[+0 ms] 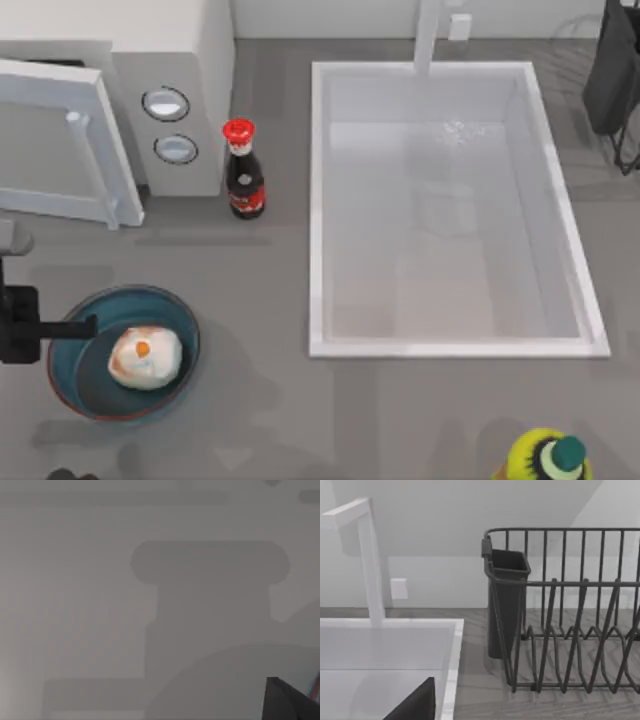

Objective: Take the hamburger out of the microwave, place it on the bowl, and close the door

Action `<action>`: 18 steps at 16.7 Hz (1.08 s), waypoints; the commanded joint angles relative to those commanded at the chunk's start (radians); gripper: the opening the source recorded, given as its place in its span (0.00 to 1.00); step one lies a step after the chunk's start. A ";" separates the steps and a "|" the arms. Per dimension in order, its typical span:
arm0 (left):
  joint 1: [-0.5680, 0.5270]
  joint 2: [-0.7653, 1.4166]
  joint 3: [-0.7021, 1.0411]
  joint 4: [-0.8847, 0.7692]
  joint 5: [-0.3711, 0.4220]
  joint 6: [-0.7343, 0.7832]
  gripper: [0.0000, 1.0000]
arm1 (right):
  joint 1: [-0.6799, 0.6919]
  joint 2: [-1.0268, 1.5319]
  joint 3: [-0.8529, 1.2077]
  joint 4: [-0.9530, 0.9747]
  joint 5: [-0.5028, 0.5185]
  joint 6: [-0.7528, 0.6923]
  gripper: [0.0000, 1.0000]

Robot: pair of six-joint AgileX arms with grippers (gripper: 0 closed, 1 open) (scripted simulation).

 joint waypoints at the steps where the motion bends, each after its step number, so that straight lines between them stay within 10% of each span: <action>1: -0.033 -0.010 -0.005 0.001 -0.027 -0.028 0.00 | 0.000 0.000 0.000 0.000 0.000 0.000 1.00; 18: -0.033 0.425 0.245 0.179 -0.029 -0.032 0.00 | 0.000 0.000 0.000 0.000 0.000 0.000 1.00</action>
